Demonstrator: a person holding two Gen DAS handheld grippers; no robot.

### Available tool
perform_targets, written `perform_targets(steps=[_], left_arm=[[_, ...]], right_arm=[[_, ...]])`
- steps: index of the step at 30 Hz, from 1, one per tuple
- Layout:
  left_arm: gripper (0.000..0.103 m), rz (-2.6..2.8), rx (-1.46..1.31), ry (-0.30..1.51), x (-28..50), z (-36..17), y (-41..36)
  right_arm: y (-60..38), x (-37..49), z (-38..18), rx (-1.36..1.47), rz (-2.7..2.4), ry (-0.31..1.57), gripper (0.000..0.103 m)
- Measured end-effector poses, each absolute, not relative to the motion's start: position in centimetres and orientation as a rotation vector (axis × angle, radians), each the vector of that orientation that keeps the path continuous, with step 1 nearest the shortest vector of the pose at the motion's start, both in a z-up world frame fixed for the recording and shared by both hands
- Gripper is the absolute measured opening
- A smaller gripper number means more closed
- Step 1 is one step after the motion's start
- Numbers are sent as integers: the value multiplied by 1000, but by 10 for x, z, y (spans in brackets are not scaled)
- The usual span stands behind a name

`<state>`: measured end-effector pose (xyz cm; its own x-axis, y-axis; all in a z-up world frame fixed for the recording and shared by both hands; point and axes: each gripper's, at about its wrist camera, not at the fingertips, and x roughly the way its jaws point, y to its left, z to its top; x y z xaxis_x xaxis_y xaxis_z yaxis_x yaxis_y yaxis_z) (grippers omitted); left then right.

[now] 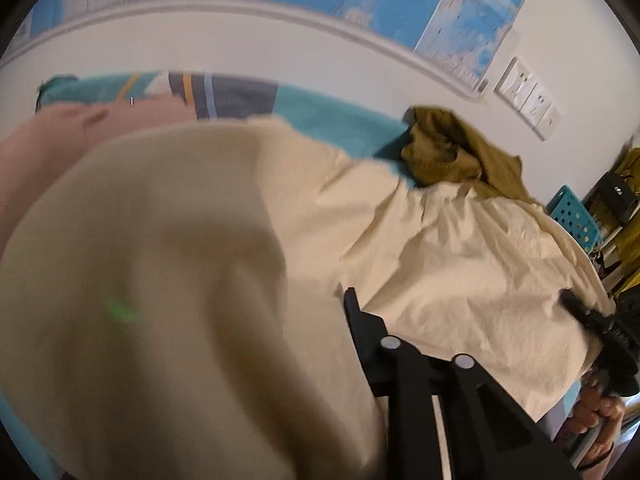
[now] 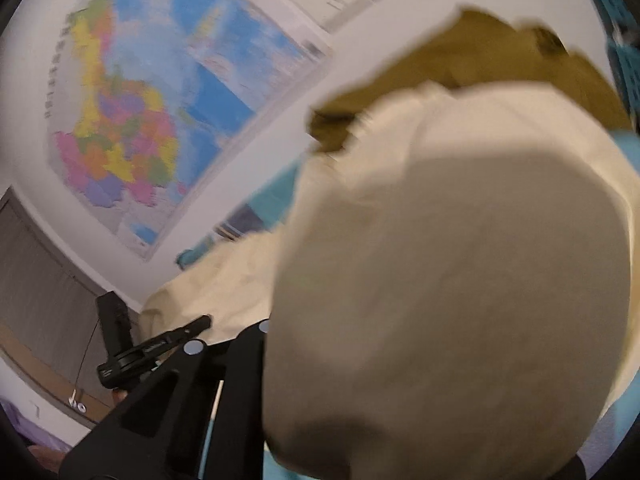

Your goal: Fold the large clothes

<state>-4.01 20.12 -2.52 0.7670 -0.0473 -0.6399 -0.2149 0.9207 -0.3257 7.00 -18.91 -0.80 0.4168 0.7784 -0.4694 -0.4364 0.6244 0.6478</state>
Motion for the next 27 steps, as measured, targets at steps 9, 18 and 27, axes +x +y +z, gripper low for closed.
perform_targets(steps=[9,18,27], left_arm=[[15,64,-370,494,-69,70,244],[15,314,-317,315,-103,143,337],[15,692,-373,252,-125,159,485]], right_arm=[[-138,60,107,339,979,607,11],[2,84,155,286,1211,516,11],[197,87,140,261,1399,501,11]])
